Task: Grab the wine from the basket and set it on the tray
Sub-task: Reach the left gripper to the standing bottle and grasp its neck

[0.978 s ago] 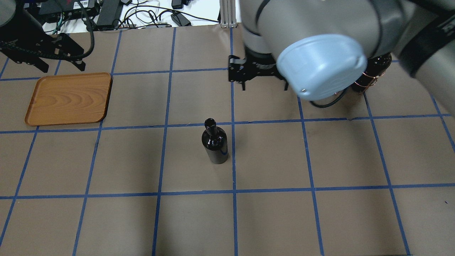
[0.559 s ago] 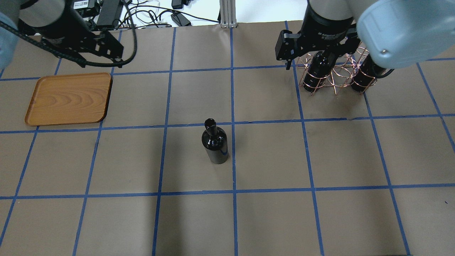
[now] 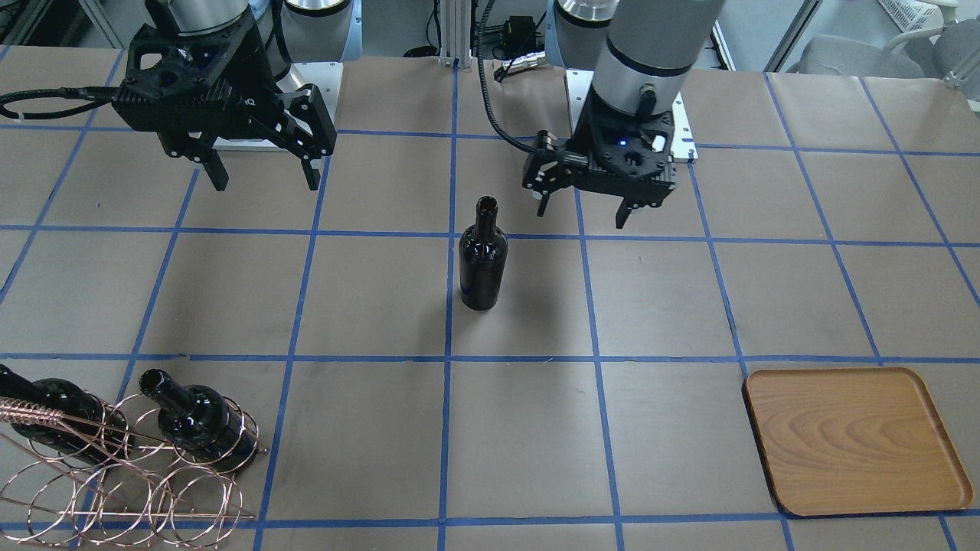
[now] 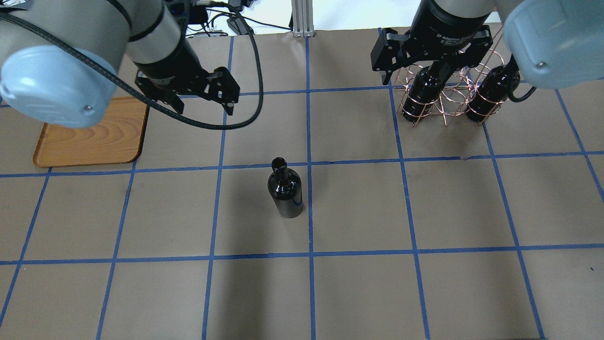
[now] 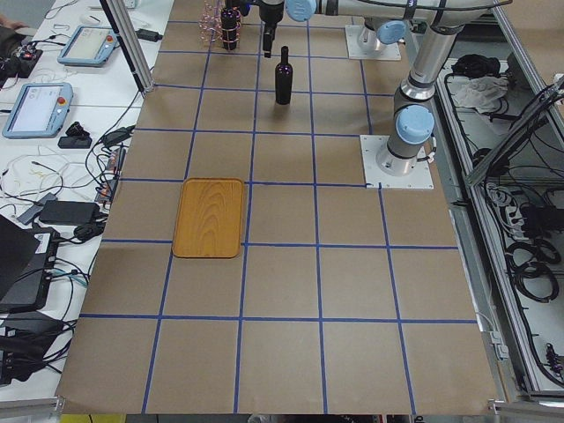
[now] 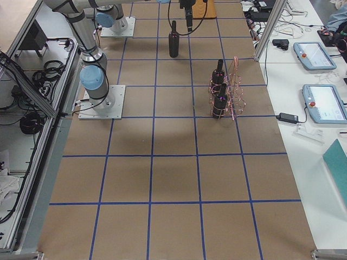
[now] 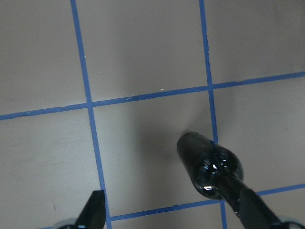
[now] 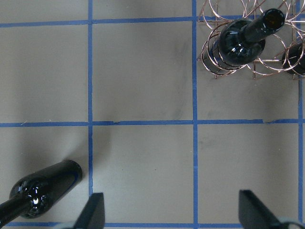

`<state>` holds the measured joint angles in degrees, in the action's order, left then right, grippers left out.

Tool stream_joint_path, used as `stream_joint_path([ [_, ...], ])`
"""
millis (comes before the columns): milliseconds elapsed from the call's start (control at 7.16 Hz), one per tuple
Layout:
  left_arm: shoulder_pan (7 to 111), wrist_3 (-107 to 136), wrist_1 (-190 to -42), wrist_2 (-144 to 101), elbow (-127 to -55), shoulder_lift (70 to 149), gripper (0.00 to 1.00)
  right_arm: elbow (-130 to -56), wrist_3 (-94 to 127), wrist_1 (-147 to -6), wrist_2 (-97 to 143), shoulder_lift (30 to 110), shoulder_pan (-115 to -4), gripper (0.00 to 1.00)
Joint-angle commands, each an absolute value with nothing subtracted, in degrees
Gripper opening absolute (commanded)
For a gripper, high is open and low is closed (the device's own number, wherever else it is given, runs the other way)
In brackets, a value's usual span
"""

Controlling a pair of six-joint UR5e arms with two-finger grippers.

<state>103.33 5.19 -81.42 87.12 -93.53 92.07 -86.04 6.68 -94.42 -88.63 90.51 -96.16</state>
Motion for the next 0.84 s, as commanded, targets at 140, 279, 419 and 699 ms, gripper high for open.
stream_joint_path([
  [140,108.97,6.15,-80.69,87.1,-96.94,92.63,1.0,-86.31,6.59,-94.04,-88.68,91.05,-96.24,1.0],
  [279,109.51,6.24,-80.07,87.01,-97.12,93.51,1.0,-86.31,6.59,-94.04,-88.59,90.97,-96.24,1.0],
  [419,110.12,6.24,-78.94,87.01,-97.29,94.47,0.98,-86.31,6.59,-94.13,-88.68,90.97,-96.15,1.0],
  [699,110.39,6.68,-77.62,87.01,-97.47,96.67,0.94,-86.31,6.59,-94.13,-88.59,90.97,-96.15,1.0],
])
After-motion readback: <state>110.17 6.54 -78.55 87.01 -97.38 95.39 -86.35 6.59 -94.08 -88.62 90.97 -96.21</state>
